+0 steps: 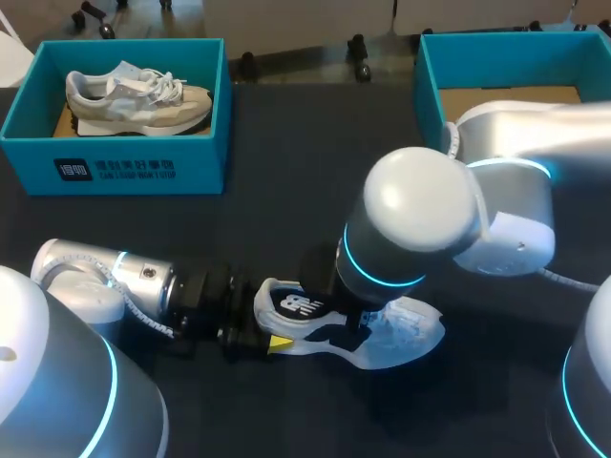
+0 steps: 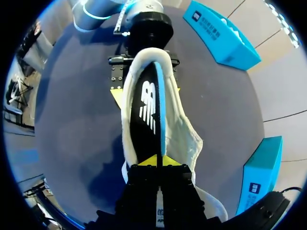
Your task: Take the shoe out of the shoebox, open the shoe tongue, remove and reinsert the insole, then place the shoe into the shoebox
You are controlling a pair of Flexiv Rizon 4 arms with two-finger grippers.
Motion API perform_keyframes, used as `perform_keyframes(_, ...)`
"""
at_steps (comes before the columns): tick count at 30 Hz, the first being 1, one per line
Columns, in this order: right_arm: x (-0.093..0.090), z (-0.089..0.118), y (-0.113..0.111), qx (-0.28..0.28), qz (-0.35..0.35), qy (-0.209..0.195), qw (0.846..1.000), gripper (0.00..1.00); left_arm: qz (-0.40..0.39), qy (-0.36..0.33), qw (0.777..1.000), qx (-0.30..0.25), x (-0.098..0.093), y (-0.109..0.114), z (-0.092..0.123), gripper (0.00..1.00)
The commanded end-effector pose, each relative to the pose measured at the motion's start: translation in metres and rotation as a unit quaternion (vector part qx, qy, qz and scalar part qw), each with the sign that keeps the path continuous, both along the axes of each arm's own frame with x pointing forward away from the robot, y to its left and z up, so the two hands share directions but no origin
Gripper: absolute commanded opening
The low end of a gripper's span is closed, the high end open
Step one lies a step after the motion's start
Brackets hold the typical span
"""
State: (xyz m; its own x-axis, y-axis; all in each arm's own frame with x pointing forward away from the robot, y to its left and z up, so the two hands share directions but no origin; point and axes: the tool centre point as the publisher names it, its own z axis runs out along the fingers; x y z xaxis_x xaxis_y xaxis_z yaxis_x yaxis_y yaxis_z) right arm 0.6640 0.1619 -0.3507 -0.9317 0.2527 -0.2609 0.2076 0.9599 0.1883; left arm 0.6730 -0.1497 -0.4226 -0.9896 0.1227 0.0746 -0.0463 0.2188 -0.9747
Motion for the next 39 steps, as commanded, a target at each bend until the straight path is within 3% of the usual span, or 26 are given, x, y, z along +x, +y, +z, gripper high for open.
perform_keyframes(1,-0.006,0.009,-0.01,0.013,0.015,-0.01,1.0,0.0,0.0,0.0,1.0,0.001,0.0,0.001,0.0,0.0)
perform_keyframes(10,-0.006,0.01,-0.011,0.021,0.024,-0.02,0.999,0.0,0.0,0.0,1.0,0.001,0.0,0.001,0.0,0.0)
perform_keyframes(11,-0.008,0.018,-0.016,0.043,0.052,-0.047,0.997,0.0,0.0,0.0,1.0,0.001,0.0,0.001,0.0,0.0)
perform_keyframes(20,-0.007,0.027,-0.015,0.053,0.084,-0.068,0.993,0.0,0.0,0.0,1.0,0.001,0.0,0.001,0.0,0.0)
perform_keyframes(37,0.01,0.031,0.013,0.044,0.147,-0.015,0.988,0.0,0.0,0.0,1.0,0.001,0.0,0.001,0.0,0.0)
perform_keyframes(38,0.009,0.032,0.013,0.043,0.147,-0.015,0.988,0.08,0.0,0.0,1.0,0.001,0.0,0.001,0.0,0.0)
perform_keyframes(39,0.008,0.034,0.014,0.042,0.147,-0.014,0.988,0.24,0.0,0.0,1.0,0.001,0.0,0.001,0.0,0.0)
